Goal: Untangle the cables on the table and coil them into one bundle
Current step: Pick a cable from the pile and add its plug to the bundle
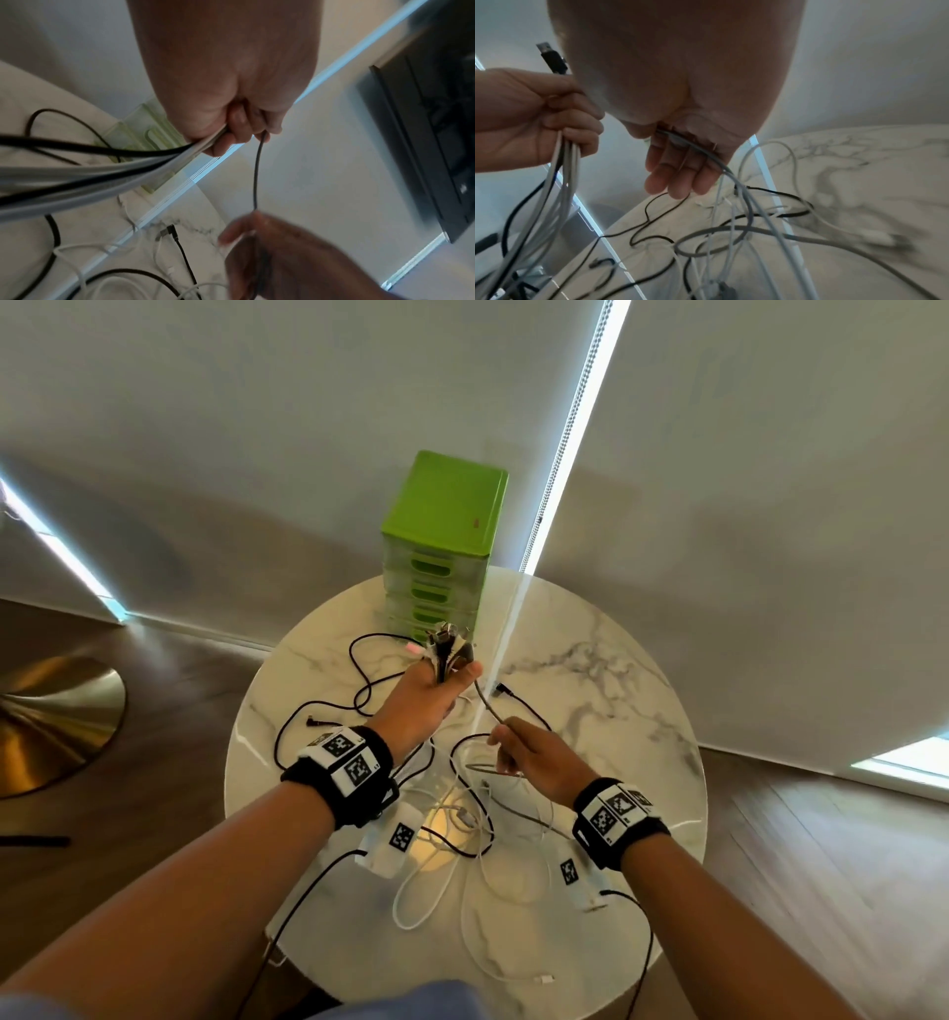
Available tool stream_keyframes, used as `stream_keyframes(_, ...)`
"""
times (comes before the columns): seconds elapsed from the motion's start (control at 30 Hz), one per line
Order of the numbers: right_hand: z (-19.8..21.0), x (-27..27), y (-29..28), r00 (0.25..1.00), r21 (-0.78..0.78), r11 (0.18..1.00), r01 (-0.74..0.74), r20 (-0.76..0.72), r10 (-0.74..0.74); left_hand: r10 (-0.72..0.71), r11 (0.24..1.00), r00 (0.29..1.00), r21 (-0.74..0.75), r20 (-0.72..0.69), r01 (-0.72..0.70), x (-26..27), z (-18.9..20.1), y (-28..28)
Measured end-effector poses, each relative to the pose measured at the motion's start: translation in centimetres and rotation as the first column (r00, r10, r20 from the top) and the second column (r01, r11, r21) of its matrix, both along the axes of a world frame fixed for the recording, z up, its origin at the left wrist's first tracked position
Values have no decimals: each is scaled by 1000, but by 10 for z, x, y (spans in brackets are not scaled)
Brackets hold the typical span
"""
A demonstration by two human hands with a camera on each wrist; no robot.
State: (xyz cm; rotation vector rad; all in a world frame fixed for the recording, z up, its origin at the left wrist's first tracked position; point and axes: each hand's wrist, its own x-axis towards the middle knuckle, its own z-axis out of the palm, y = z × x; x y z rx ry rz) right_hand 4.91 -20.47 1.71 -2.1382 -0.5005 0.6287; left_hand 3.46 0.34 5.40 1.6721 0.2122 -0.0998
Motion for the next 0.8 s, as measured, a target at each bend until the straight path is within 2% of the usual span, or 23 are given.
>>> stream_keyframes(0.07,10,1,9,998,87,994,60,4,-61,5,1000,1000,-27,-20,-6,-1,0,-1)
stream_keyframes(0.13,21,2,19,979,186,965,185,54,-198,53,978,996,-198,-71,-67,1,-2,-2)
stream_keyframes(0.23,33,4,29,891,304,861,407,75,-447,118,870,972,-451,-202,-199,4,-6,-2)
stream_keyframes(0.3,38,2,37,859,315,840,442,121,-497,140,818,955,-513,-262,-261,3,-7,-2)
stream_keyframes(0.4,43,-11,50,870,222,903,368,260,-418,133,796,953,-544,-271,-266,2,-6,-7)
stream_keyframes(0.53,35,-29,61,923,47,974,223,310,-227,115,823,973,-529,-199,-205,-2,-8,-14)
stream_keyframes(0.67,24,-38,62,920,20,993,117,374,-116,130,868,975,-454,-182,-200,-4,-16,-14)
stream_keyframes(0.8,22,-36,59,951,46,996,81,297,-92,123,899,982,-404,-142,-171,-3,-21,-10)
